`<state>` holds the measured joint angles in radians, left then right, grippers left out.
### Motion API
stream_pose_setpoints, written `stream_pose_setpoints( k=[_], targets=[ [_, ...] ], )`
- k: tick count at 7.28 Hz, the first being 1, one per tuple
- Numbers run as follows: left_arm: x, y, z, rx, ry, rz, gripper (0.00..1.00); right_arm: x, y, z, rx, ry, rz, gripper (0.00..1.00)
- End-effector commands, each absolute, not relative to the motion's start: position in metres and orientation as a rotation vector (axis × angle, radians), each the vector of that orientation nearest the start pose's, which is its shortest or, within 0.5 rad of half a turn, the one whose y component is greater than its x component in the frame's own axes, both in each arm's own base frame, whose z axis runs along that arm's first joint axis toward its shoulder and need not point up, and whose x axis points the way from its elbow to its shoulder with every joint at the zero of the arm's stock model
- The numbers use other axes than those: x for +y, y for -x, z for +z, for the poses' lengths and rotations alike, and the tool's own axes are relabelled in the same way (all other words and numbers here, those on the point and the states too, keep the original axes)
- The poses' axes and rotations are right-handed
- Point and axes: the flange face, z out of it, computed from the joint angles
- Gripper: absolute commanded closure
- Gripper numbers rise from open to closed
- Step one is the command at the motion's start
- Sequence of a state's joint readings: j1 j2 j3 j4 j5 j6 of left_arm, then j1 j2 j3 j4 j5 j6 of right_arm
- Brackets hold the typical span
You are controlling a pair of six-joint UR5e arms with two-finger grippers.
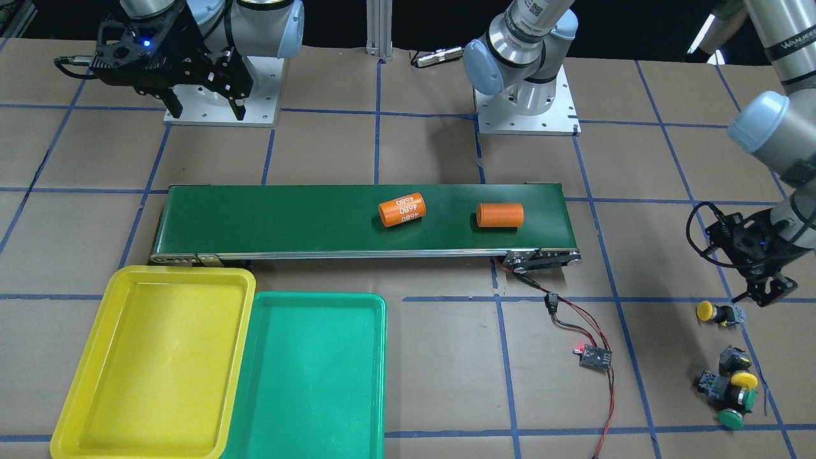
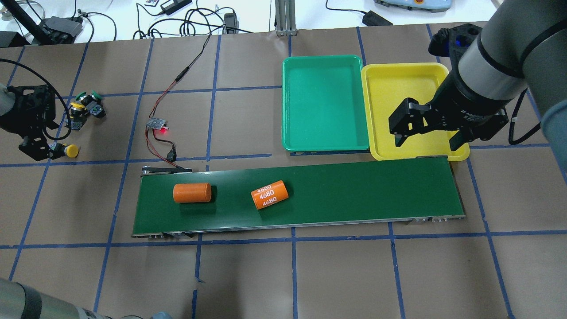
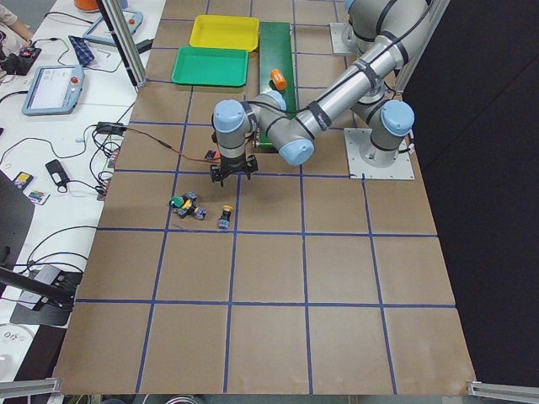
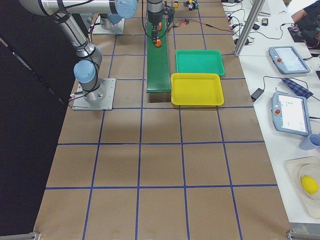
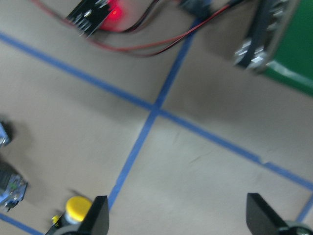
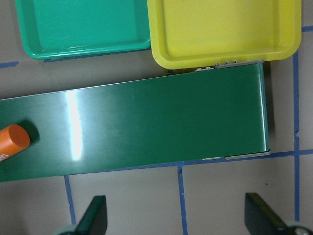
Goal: Sort buttons by color to trays
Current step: 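Reach the left gripper to the button cluster and grasp a yellow button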
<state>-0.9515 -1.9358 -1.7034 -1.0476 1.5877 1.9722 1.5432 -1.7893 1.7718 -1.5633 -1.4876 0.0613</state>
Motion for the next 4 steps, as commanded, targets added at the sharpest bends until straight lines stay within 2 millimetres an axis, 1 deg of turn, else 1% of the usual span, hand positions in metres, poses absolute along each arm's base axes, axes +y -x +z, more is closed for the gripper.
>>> stream_pose_setpoints(
  k=[1, 2, 3, 4],
  targets=[
    [-0.593, -0.284, 0.232, 2.122, -2.306, 0.025, 0.00, -0.402, -0.131, 0.484, 3.052, -0.150, 0.007, 0.00],
    [-0.593, -0.300, 0.210, 2.137, -2.319, 0.031, 0.00, -0.402, -0.130, 0.484, 3.055, -0.150, 0.005, 0.00],
    [-0.598, -0.305, 0.194, 2.120, -2.303, 0.027, 0.00, -0.403, -0.127, 0.484, 3.079, -0.151, 0.002, 0.00],
    [-0.600, -0.310, 0.180, 2.120, -2.296, 0.029, 0.00, -0.402, -0.120, 0.483, 3.152, -0.133, 0.002, 0.00]
  ],
)
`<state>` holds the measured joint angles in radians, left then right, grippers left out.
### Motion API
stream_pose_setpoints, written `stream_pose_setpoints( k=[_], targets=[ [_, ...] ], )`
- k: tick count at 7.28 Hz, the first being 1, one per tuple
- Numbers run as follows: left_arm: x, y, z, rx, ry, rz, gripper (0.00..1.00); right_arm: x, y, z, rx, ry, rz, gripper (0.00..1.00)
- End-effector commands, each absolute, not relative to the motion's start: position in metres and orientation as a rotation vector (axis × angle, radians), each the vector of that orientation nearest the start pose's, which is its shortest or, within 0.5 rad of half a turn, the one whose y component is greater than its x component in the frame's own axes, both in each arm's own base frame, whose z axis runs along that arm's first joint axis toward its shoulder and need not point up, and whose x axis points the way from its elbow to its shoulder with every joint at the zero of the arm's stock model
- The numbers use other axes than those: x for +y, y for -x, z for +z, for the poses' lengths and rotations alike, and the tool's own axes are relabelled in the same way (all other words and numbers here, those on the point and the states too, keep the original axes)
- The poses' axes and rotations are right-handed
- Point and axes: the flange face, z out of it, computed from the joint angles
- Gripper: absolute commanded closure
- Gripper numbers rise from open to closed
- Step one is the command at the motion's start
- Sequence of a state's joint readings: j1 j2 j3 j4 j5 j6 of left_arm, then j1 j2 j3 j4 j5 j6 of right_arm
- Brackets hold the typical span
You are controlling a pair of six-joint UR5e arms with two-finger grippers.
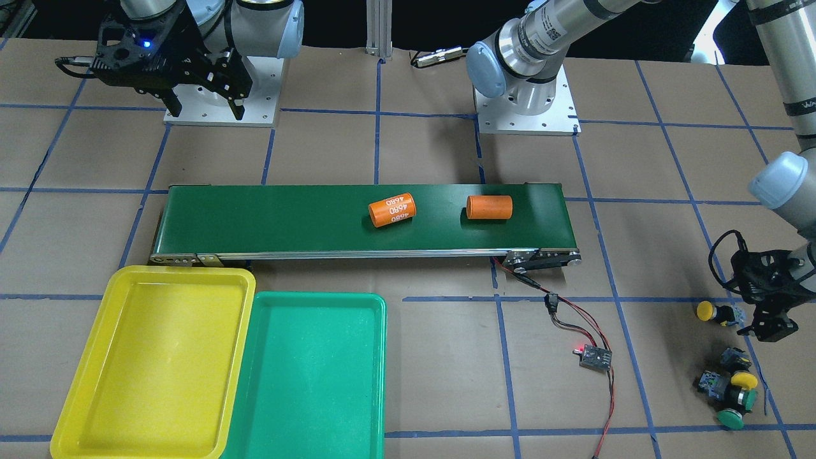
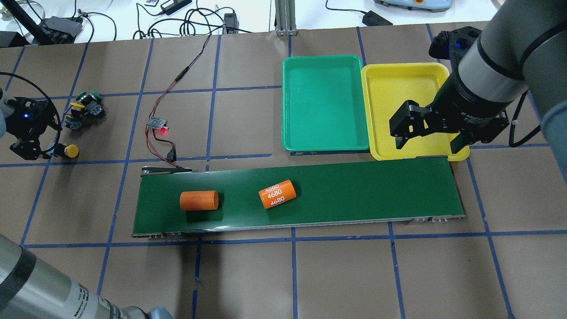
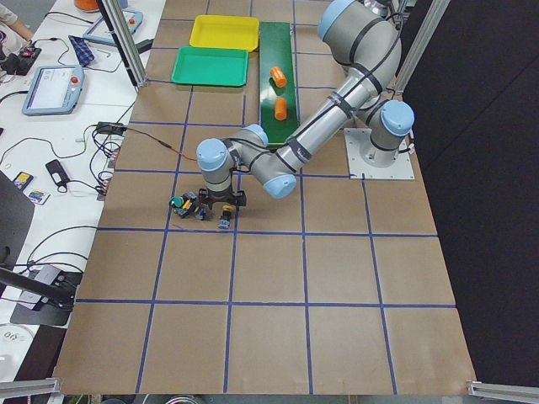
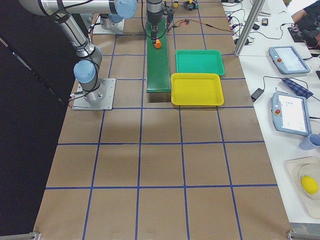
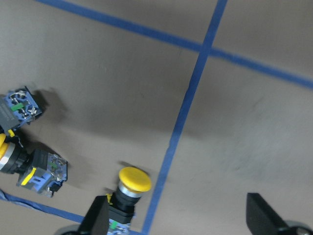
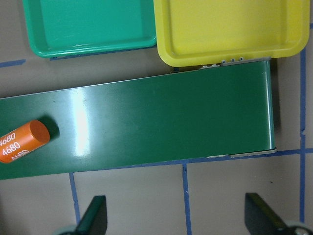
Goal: Sort buttons by color to trays
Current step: 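Reach the left gripper to the button cluster and grasp a yellow button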
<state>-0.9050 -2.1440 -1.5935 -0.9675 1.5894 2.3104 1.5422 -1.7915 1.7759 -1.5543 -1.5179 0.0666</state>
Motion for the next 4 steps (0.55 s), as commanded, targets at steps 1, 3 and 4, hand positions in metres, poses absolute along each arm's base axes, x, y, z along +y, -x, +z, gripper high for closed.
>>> stream_pose_setpoints(
  k=[1, 3, 4],
  targets=[
    [-0.600, -0.314, 0.176, -2.150, 2.311, -0.056, 0.00, -0.402, -0.120, 0.481, 3.156, -0.150, 0.007, 0.00],
    [-0.598, -0.314, 0.168, -2.157, 2.280, -0.063, 0.00, -0.403, -0.121, 0.480, 3.147, -0.155, 0.007, 0.00],
    [-0.600, -0.315, 0.170, -2.160, 2.283, -0.070, 0.58, -0.403, -0.121, 0.480, 3.147, -0.155, 0.005, 0.00]
  ],
)
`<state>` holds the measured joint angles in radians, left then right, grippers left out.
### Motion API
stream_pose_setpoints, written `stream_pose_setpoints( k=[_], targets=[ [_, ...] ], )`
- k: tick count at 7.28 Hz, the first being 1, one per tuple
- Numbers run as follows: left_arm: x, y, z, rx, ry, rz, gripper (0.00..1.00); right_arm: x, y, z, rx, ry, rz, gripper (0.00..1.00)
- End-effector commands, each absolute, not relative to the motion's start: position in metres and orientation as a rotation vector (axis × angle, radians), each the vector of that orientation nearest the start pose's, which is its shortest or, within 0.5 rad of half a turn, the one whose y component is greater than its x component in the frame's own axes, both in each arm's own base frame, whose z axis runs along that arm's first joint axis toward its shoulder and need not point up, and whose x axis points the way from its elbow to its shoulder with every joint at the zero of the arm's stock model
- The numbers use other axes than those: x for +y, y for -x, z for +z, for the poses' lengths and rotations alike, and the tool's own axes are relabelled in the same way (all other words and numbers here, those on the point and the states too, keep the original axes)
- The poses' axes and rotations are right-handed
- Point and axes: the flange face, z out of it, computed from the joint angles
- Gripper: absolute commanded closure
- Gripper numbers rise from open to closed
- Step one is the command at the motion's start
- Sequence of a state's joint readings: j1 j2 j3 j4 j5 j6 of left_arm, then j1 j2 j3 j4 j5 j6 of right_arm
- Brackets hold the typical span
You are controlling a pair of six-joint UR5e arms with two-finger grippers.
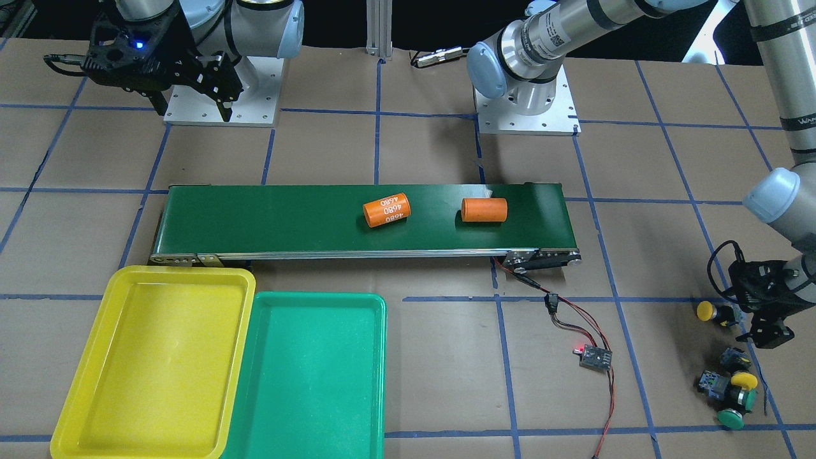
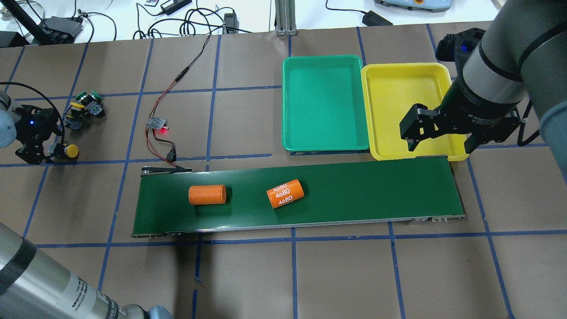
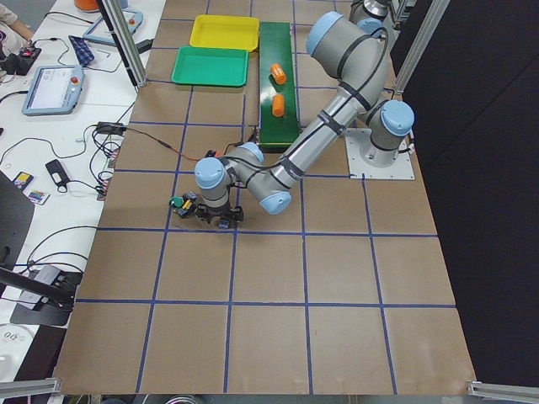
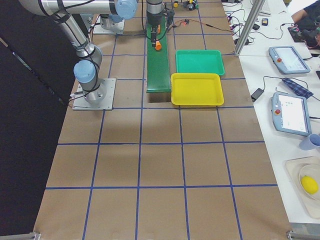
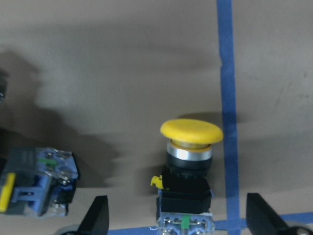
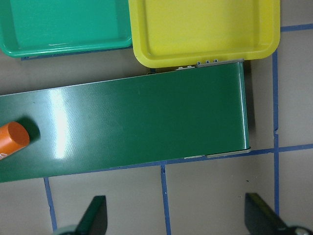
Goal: Sort buttons by color to trays
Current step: 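Reach the left gripper to the button cluster and grasp a yellow button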
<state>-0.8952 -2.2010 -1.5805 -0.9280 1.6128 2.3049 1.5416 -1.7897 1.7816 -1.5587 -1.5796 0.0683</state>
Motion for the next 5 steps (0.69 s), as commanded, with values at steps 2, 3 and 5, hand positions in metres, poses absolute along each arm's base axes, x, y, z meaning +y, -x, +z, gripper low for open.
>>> stream_pose_setpoints(
  k=[2, 3, 5],
  targets=[
    [-0.596, -0.309, 0.176, -2.167, 2.259, -0.057, 1.00, -0.403, -0.120, 0.480, 3.153, -0.155, 0.004, 0.00],
    [-0.587, -0.304, 0.182, -2.239, 2.077, -0.072, 1.00, -0.403, -0.120, 0.481, 3.155, -0.155, 0.002, 0.00],
    [-0.570, -0.279, 0.218, -2.246, 2.037, -0.088, 1.00, -0.402, -0.120, 0.479, 3.160, -0.131, 0.012, 0.00]
  ],
)
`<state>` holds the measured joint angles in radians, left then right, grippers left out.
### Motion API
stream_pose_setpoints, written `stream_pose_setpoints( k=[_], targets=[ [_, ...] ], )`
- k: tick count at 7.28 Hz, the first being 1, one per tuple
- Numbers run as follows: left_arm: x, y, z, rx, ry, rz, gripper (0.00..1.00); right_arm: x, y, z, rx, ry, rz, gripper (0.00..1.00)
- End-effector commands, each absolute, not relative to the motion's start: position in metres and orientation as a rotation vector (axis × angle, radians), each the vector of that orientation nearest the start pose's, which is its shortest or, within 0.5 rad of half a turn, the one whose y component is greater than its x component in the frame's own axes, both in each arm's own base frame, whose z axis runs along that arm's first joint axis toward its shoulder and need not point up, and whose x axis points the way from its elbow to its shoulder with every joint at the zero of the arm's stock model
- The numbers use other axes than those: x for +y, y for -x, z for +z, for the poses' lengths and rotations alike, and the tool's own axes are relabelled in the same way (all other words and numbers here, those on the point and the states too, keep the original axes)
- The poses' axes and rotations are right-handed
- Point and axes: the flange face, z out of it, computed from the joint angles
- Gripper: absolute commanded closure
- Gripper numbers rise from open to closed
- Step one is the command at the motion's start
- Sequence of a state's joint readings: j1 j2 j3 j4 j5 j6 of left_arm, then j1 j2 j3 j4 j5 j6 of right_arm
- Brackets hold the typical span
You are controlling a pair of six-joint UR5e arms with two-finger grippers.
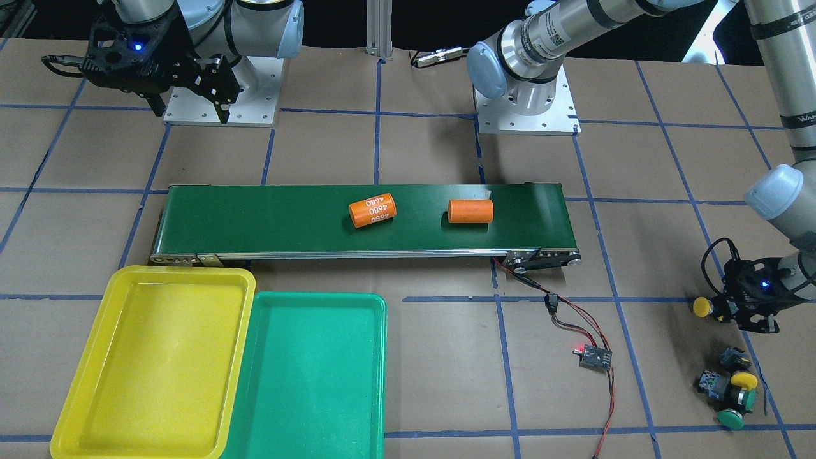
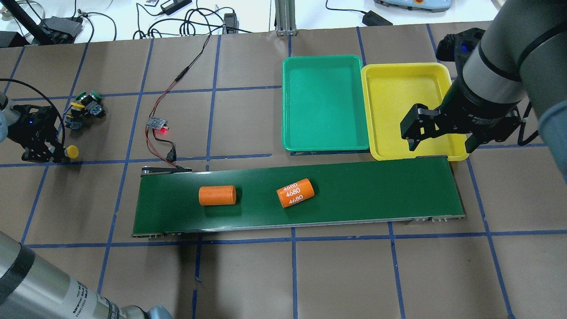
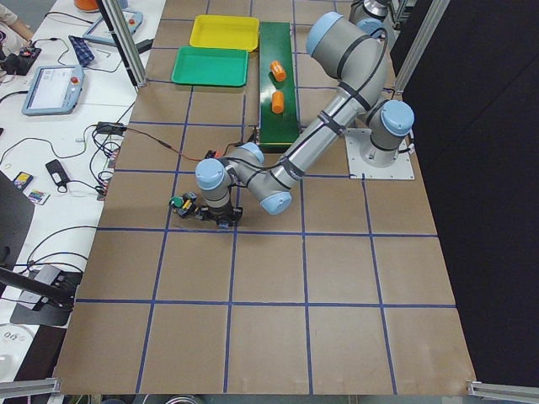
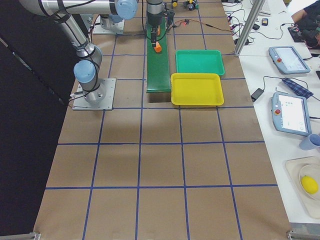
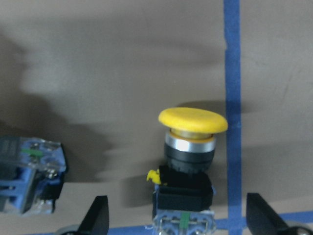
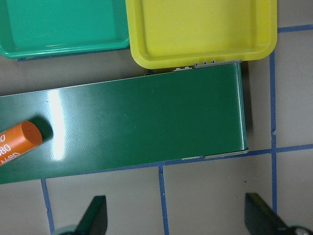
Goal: Sort buttons by color to trays
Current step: 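Reach the left gripper to the button cluster and grasp a yellow button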
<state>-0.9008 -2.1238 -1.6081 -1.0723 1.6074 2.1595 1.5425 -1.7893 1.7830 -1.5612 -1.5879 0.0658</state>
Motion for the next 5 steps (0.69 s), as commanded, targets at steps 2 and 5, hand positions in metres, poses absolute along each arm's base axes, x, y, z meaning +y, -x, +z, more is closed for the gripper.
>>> stream_pose_setpoints(
  k=[2, 5],
  targets=[
    [-0.528, -0.235, 0.272, 2.471, -2.172, 0.119, 1.00, -0.399, -0.120, 0.482, 3.169, -0.153, -0.004, 0.00],
    [-0.493, -0.088, 0.306, 2.629, -1.965, 0.192, 1.00, -0.401, -0.121, 0.481, 3.159, -0.153, -0.006, 0.00]
  ],
)
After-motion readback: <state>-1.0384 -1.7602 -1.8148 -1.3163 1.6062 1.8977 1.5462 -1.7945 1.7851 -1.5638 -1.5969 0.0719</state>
